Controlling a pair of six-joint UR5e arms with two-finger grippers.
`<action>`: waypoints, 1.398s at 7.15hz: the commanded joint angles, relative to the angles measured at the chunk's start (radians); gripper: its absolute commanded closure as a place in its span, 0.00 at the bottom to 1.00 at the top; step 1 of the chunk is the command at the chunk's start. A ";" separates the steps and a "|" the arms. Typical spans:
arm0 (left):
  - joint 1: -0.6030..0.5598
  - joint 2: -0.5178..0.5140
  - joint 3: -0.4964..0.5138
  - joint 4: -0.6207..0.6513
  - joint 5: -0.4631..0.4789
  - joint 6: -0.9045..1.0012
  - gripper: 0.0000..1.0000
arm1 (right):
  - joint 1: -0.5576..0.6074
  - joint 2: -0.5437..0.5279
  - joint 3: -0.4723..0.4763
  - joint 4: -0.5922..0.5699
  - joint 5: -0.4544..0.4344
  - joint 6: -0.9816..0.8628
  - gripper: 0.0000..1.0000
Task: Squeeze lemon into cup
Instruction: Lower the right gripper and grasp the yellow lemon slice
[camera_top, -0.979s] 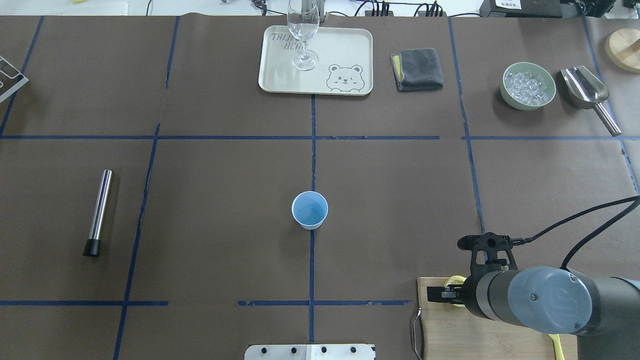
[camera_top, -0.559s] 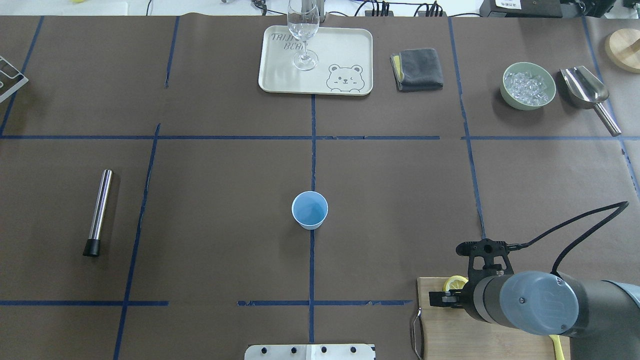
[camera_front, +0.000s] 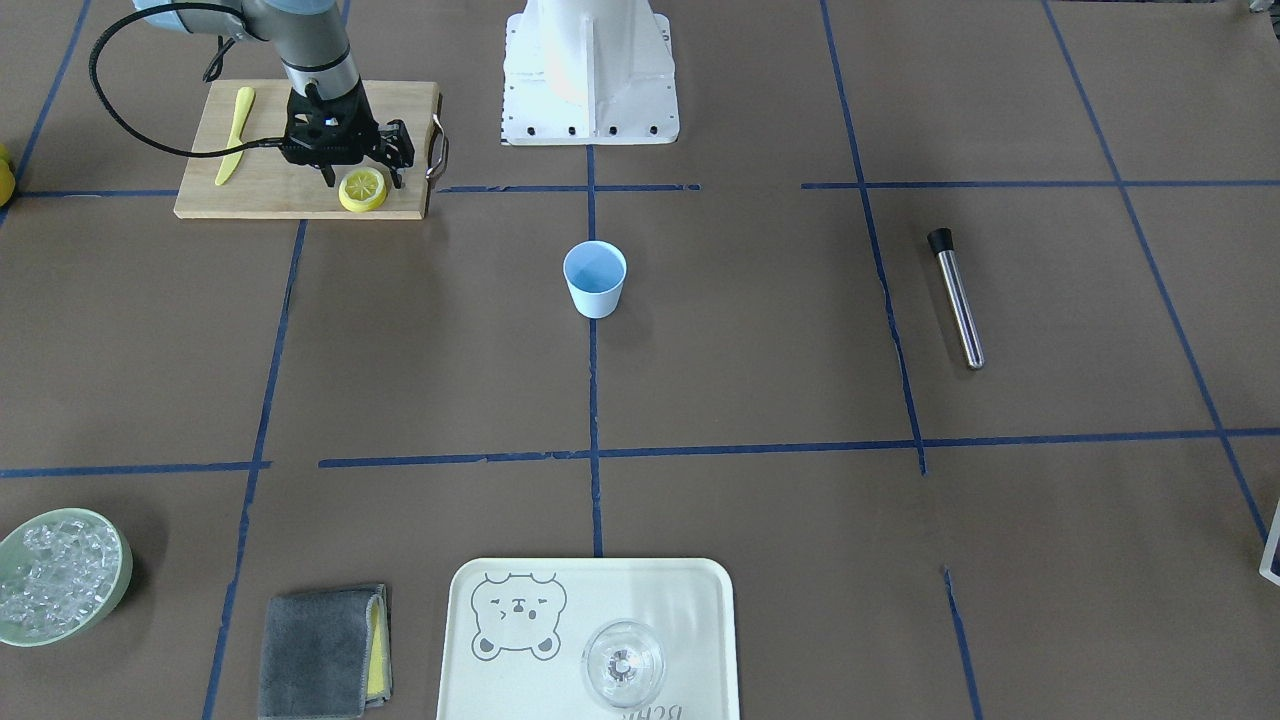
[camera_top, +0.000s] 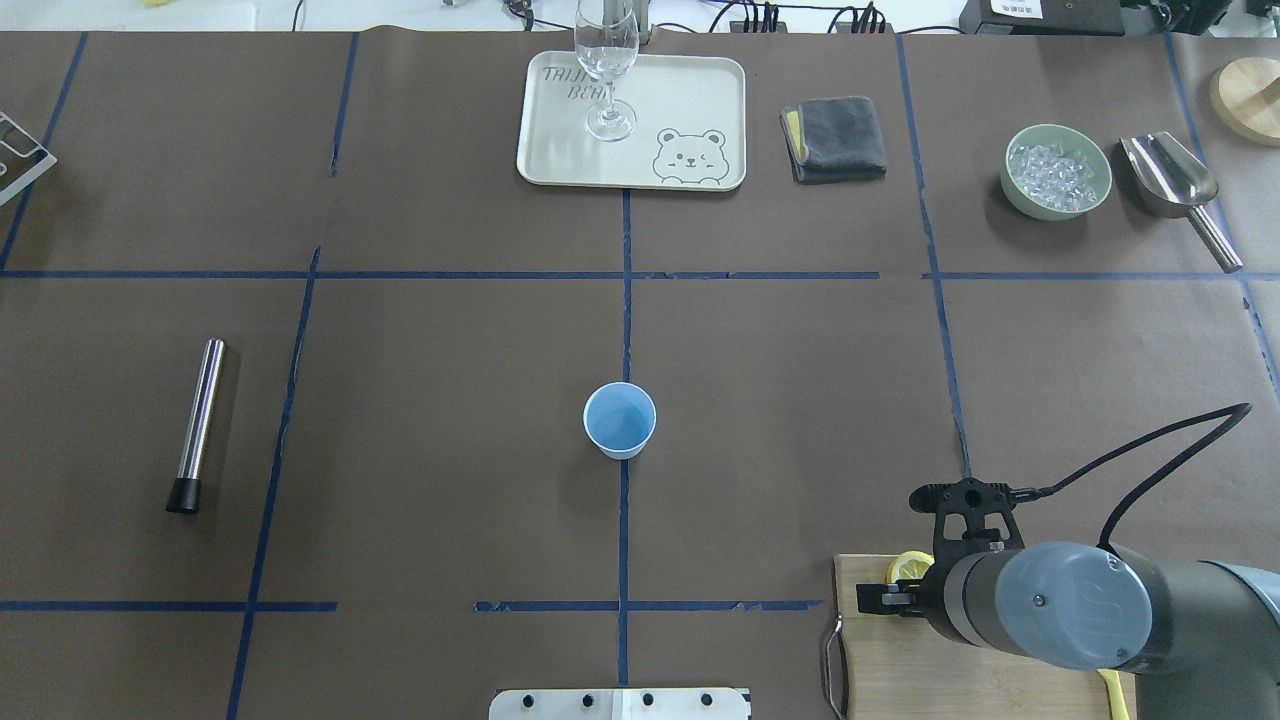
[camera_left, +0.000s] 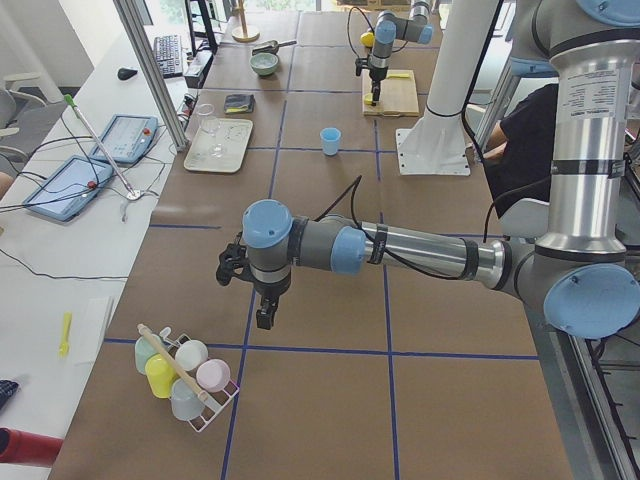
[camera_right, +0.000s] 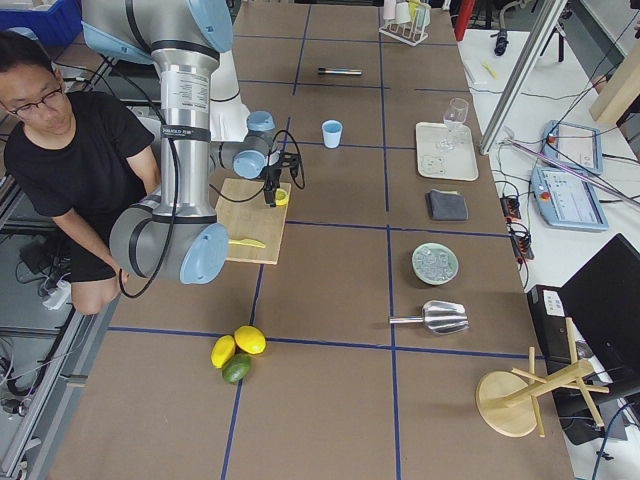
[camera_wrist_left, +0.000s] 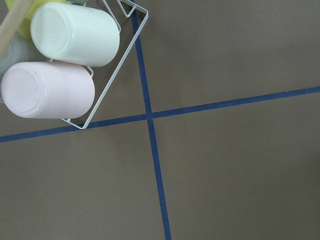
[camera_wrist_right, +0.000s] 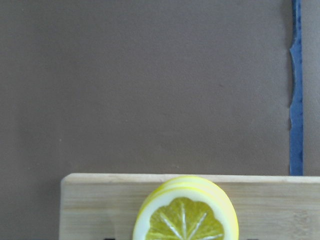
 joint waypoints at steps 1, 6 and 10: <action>0.000 0.000 0.002 0.000 0.000 0.000 0.00 | 0.000 0.004 0.000 -0.001 0.005 -0.001 0.10; 0.000 -0.003 0.001 0.000 0.000 0.000 0.00 | 0.005 0.006 -0.010 -0.001 0.005 -0.004 0.09; 0.000 -0.003 0.001 0.000 0.000 0.000 0.00 | 0.021 0.007 -0.010 -0.001 0.008 -0.004 0.11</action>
